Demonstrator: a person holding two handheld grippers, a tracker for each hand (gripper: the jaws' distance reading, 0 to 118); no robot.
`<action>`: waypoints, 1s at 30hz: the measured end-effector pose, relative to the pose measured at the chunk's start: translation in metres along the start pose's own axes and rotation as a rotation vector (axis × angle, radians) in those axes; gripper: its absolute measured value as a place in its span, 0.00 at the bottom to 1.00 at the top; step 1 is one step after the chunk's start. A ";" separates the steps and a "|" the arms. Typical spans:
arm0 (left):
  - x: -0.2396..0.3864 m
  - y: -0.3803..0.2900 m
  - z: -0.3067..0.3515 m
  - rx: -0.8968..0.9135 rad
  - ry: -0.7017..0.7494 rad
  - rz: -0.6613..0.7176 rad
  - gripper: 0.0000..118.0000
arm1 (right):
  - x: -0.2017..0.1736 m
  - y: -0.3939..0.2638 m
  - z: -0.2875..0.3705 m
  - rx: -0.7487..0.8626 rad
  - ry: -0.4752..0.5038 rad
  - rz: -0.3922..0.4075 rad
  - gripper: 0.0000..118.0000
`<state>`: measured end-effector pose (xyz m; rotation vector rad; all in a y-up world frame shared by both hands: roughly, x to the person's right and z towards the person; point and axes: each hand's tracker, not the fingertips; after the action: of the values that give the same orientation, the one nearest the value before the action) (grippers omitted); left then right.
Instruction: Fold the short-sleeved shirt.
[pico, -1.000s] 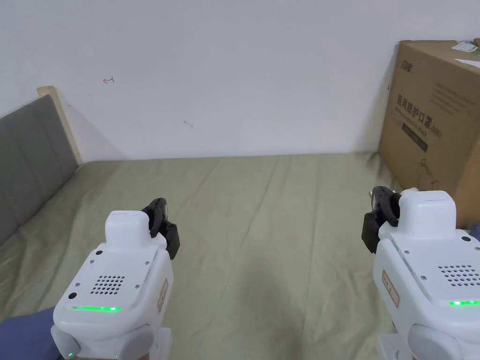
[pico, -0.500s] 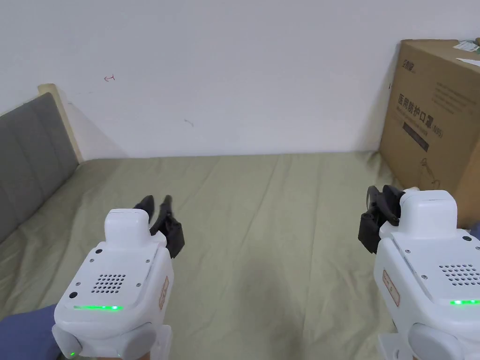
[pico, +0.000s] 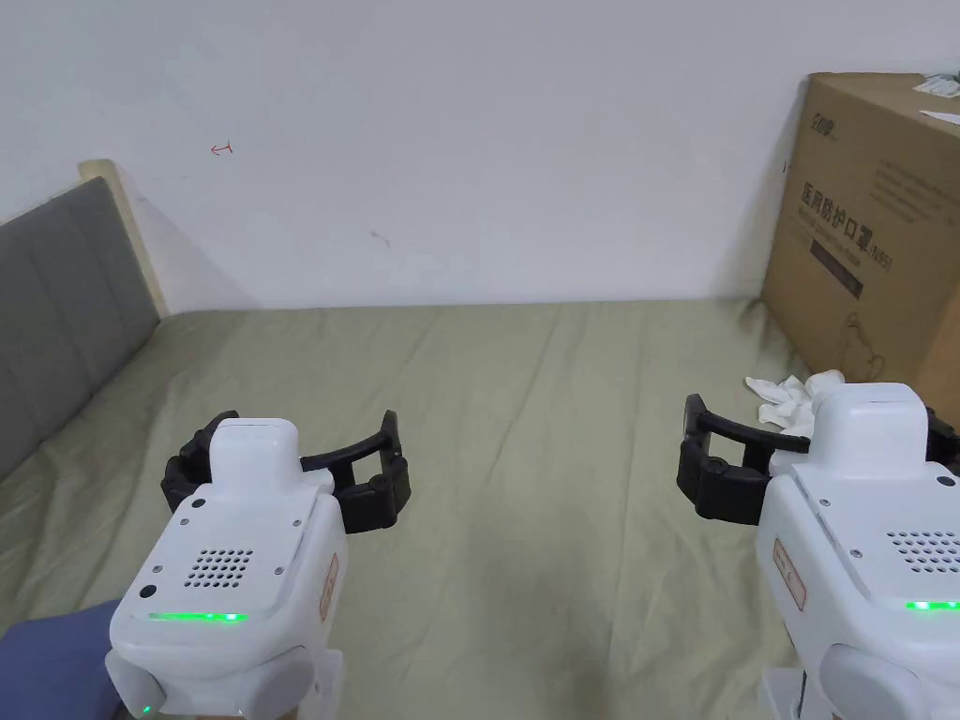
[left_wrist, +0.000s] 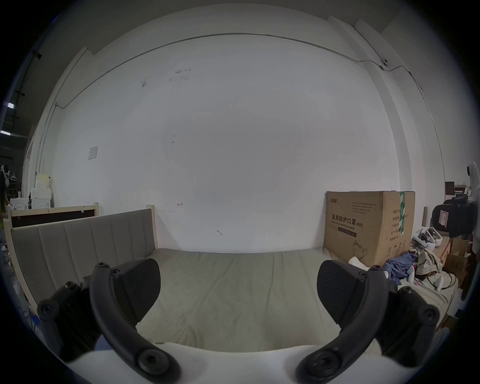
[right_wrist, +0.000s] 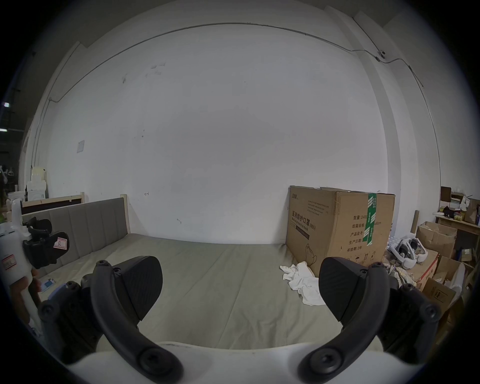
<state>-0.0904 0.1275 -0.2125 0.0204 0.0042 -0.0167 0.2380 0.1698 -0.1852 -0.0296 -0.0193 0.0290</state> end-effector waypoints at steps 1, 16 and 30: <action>0.000 0.000 0.000 0.002 0.005 -0.001 1.00 | 0.000 0.001 0.001 0.001 -0.004 0.000 1.00; 0.000 0.002 0.002 0.024 0.030 -0.007 1.00 | 0.004 0.003 0.005 0.019 -0.022 -0.013 1.00; 0.001 0.000 0.000 0.021 0.031 -0.007 1.00 | 0.004 0.002 0.006 0.016 -0.016 -0.020 1.00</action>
<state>-0.0894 0.1275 -0.2123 0.0416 0.0351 -0.0236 0.2415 0.1723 -0.1790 -0.0132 -0.0353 0.0097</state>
